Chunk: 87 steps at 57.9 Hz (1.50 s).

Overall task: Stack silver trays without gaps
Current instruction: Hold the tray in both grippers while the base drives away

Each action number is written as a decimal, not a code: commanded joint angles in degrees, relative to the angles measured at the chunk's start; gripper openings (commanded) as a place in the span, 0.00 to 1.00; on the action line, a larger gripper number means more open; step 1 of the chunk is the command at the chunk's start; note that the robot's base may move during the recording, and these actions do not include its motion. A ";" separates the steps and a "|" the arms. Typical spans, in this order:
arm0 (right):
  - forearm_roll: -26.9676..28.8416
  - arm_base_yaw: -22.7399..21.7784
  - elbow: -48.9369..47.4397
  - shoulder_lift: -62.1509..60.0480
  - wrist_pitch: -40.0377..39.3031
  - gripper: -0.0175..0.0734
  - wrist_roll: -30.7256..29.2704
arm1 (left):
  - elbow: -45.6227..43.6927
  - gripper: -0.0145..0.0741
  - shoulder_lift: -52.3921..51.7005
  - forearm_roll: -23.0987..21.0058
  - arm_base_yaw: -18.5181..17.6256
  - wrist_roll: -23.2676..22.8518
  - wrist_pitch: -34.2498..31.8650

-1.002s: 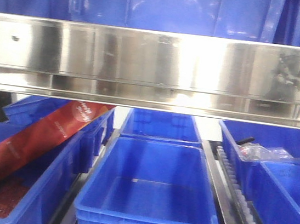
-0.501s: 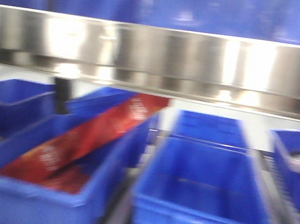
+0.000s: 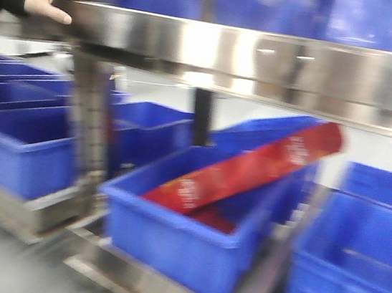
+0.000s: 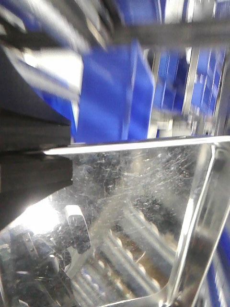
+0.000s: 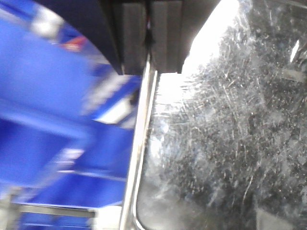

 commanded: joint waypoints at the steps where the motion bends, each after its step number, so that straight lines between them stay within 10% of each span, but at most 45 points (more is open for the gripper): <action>1: -0.48 0.22 -0.71 -1.02 -1.52 0.11 -0.97 | -0.67 0.14 -1.07 -0.35 -0.40 0.08 -3.44; 87: -0.48 0.22 -0.71 -1.02 -1.64 0.11 -0.97 | -0.67 0.14 -1.07 -0.35 -0.40 0.08 -3.44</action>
